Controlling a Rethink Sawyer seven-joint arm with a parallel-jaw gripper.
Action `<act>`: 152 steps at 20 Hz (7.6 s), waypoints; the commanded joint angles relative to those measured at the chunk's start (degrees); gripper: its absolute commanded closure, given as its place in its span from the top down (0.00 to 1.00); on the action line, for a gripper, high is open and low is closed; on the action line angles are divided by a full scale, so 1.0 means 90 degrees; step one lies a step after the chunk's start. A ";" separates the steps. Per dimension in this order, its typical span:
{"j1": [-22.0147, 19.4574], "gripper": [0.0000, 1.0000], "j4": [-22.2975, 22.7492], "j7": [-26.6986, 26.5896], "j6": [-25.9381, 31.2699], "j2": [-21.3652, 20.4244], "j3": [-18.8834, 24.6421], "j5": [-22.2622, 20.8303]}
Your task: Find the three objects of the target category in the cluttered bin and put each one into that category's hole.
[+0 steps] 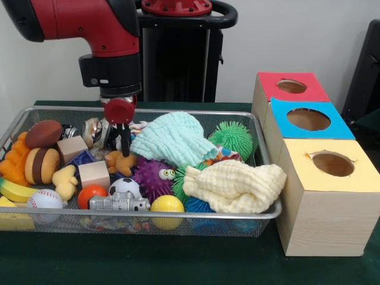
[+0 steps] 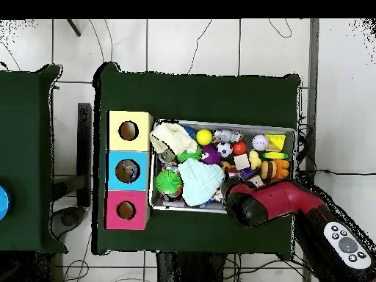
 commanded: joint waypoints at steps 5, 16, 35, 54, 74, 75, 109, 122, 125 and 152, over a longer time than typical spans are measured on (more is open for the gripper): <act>-0.0093 1.00 -0.0572 0.0009 0.0105 0.0060 -0.0072 -0.0319; -0.0250 1.00 -0.0499 -0.0279 0.0282 -0.0083 0.0066 -0.0226; -0.0266 1.00 -0.0628 -0.0374 0.0319 -0.0028 0.0024 -0.0425; 0.0395 1.00 -0.0991 0.0186 0.0406 -0.0156 -0.0828 -0.1073; 0.0609 1.00 -0.1374 -0.0234 0.1416 0.0310 -0.1458 -0.0489; 0.0644 1.00 -0.1374 -0.0214 0.1455 0.0324 -0.1494 -0.0468; -0.0111 1.00 -0.0349 -0.0397 0.1539 -0.0126 -0.0736 0.1043; -0.0528 1.00 -0.0140 -0.0471 0.1178 0.0281 -0.0215 0.1285; -0.0666 1.00 -0.0041 -0.0433 0.1113 0.0355 -0.0031 0.1339; -0.0641 1.00 -0.0361 -0.0264 0.0494 0.0293 0.0051 0.0577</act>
